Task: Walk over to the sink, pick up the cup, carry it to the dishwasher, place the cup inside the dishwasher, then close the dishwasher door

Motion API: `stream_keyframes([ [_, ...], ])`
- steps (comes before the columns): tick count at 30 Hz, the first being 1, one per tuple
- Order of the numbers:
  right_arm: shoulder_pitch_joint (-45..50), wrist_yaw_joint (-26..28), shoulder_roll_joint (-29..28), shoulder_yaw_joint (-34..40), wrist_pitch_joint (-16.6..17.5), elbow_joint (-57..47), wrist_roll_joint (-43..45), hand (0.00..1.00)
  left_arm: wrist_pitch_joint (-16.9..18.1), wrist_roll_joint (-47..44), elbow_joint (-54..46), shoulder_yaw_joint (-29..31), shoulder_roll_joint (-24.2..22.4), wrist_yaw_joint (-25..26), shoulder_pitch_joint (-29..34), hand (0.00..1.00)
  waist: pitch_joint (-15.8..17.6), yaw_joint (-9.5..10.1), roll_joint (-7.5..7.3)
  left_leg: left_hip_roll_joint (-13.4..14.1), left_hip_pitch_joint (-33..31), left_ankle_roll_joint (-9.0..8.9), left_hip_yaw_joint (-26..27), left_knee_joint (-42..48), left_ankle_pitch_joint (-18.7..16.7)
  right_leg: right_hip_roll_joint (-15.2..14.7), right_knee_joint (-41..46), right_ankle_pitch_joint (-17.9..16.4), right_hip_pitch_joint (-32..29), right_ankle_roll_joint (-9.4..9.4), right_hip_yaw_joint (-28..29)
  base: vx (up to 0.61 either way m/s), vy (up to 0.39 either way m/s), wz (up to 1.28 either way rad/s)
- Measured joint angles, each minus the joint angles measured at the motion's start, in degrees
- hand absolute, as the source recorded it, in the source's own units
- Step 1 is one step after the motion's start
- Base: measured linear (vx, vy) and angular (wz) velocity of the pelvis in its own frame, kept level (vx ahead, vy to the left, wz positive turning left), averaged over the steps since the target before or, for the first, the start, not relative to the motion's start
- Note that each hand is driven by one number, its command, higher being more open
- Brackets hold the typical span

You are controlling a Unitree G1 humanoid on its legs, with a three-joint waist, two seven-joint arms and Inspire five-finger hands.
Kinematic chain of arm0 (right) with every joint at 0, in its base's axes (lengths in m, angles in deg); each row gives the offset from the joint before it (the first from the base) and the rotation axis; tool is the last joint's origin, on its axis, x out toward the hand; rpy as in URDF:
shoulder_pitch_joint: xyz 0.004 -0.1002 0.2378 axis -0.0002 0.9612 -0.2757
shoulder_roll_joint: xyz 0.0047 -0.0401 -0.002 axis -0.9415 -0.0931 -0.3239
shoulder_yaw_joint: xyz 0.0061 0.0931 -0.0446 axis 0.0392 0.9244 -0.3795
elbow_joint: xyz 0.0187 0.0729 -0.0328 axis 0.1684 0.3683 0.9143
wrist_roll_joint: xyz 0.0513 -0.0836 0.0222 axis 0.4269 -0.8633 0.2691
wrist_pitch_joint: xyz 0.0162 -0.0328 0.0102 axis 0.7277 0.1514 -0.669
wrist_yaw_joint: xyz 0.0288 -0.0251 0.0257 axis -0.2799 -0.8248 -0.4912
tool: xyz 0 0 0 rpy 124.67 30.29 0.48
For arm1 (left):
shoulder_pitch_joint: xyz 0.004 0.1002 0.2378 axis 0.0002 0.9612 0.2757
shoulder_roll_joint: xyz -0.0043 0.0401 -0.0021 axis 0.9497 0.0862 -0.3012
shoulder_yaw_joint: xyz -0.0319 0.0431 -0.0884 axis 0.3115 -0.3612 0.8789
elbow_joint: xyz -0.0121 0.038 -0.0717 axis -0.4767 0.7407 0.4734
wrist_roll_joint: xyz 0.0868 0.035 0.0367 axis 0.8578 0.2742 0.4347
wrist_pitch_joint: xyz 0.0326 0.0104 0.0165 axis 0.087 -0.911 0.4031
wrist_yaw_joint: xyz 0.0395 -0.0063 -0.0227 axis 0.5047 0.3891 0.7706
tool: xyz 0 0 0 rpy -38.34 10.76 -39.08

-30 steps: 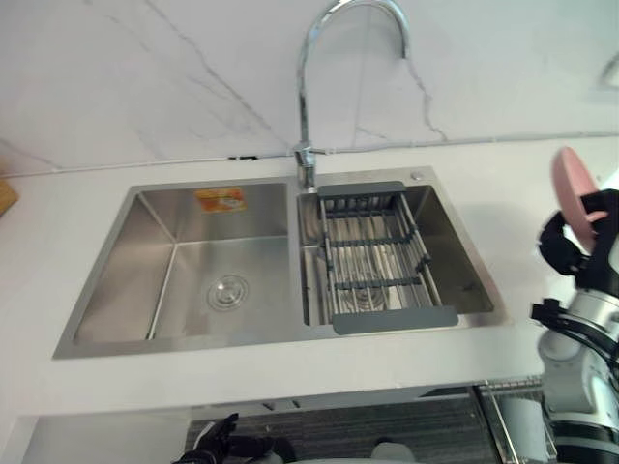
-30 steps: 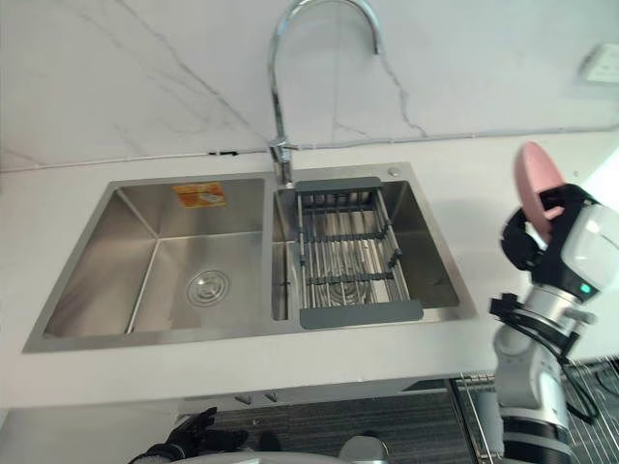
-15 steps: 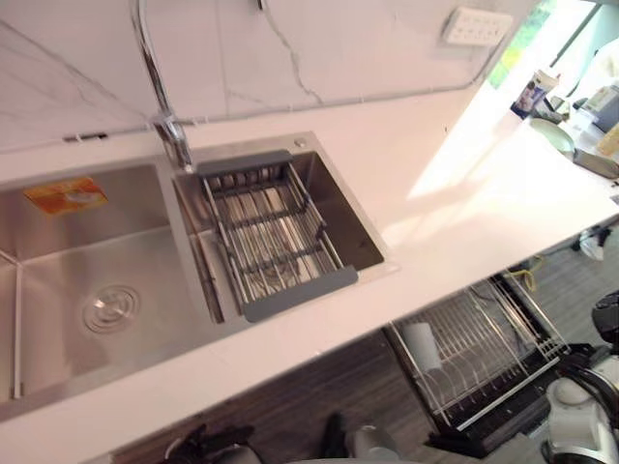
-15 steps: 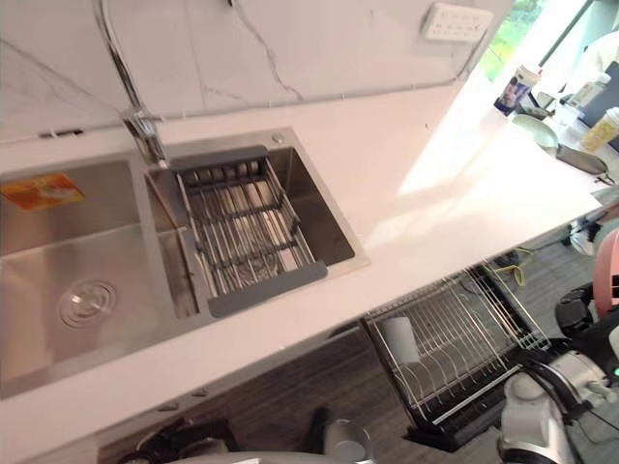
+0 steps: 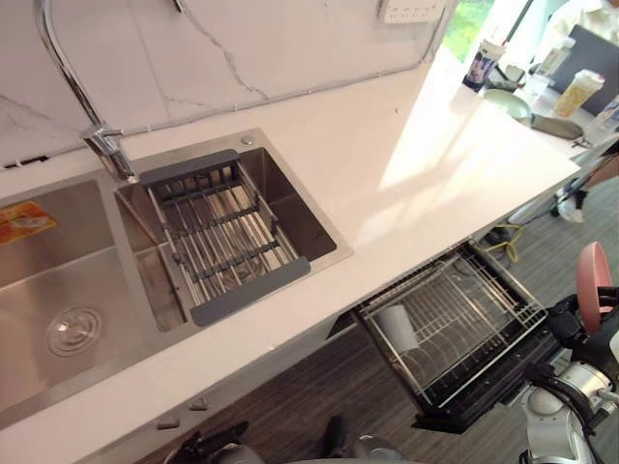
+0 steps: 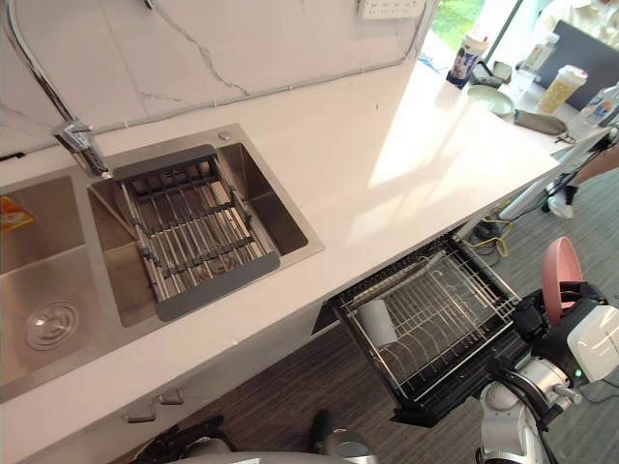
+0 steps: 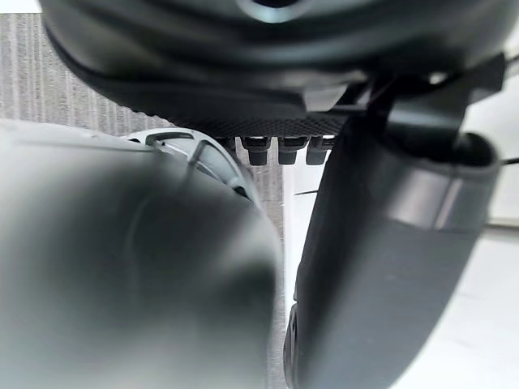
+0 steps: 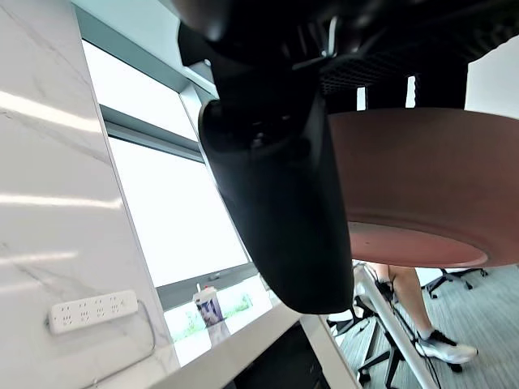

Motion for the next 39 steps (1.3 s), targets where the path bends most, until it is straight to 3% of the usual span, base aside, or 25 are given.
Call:
stream_keyframes([
  [4, 0.95, 4.05, -2.49, -2.19, 0.11, 0.04, -1.83, 0.00, -0.23, 0.00, -0.27, -0.80, -1.38, -0.36, -0.21, 1.00, 0.31, -0.01, 2.14, -1.89, 0.53, 0.58, -0.91, -2.00, 0.79, -1.12, -0.05, 0.14, 0.63, 0.44, -1.16, -0.02, 0.071, 0.16],
  [11, 0.56, 6.25, -2.22, -3.72, 0.49, 2.63, -2.93, 0.00, -0.13, 0.28, -0.33, -2.22, -1.15, -1.30, -0.49, 1.00, 0.51, 0.15, 2.72, -4.55, 0.64, 1.61, -2.89, -4.55, 1.82, -2.75, -0.10, 0.25, 1.21, 1.24, -3.36, 0.00, 0.059, 0.19],
  [16, -2.63, 7.57, 0.51, -6.74, 0.49, 10.89, -2.71, 0.00, -0.17, 2.38, -0.35, -2.91, -0.96, -1.88, -1.21, 1.00, 1.62, 0.39, 3.77, -6.72, 0.12, 2.47, -4.90, -6.02, 2.37, -4.19, -0.04, 0.35, 1.56, 2.16, -5.52, 0.01, 0.080, 0.25],
  [21, -7.70, 9.06, 2.89, -8.64, -1.73, 17.55, -0.34, 0.00, -0.29, 3.05, -0.66, -4.17, -1.01, -3.10, -1.50, 1.00, 3.62, 1.71, 6.05, -7.77, -1.37, 2.84, -6.97, -6.04, 2.51, -5.04, 0.23, 0.52, 1.04, 2.61, -6.76, 0.00, 0.063, 0.16],
  [26, -17.01, 9.24, 8.43, -9.08, -4.92, 23.85, 4.35, 0.00, -0.10, 3.91, -2.07, -4.55, -1.28, -5.02, -2.84, 1.00, 8.14, 1.79, 8.28, -8.50, -5.20, 4.13, -8.96, -6.08, 3.49, -6.04, 2.46, 0.57, -3.02, 2.55, -7.47, -0.05, 0.063, 0.11],
  [31, -24.31, 9.25, 13.27, -9.16, -8.19, 28.36, 8.68, 0.00, 0.28, 3.51, -2.31, -4.53, -1.50, -6.16, -5.25, 1.00, 12.10, 1.82, 9.81, -9.39, -8.01, 4.63, -10.58, -6.88, 4.86, -6.69, 4.05, 0.97, -6.47, 2.26, -7.42, -0.03, 0.050, 0.03],
  [35, -27.50, 9.23, 15.48, -9.37, -10.65, 30.75, 10.83, 0.00, 0.30, 3.31, -2.40, -4.53, -1.60, -6.54, -6.19, 1.00, 13.44, 1.86, 10.69, -9.62, -9.83, 4.42, -12.24, -7.13, 5.52, -6.70, 4.08, 1.53, -8.47, 1.93, -7.13, -0.02, 0.023, -0.02],
  [36, -28.32, 9.23, 15.99, -9.56, -11.33, 31.16, 10.86, 1.00, 0.30, 3.29, -2.46, -4.47, -1.59, -6.75, -6.32, 1.00, 13.75, 1.87, 10.70, -9.62, -9.89, 4.32, -12.24, -7.29, 5.60, -6.62, 4.10, 1.65, -8.82, 1.82, -6.75, -0.01, 0.019, -0.12],
  [39, -30.01, 9.17, 17.41, -9.50, -13.27, 32.53, 13.41, 1.00, 0.25, 3.32, -2.39, -4.47, -1.59, -6.85, -6.73, 1.00, 13.91, 1.89, 10.73, -9.72, -10.11, 4.18, -12.30, -7.95, 5.94, -6.54, 4.21, 1.88, -9.82, 1.60, -6.12, -0.01, 0.025, -0.12],
])
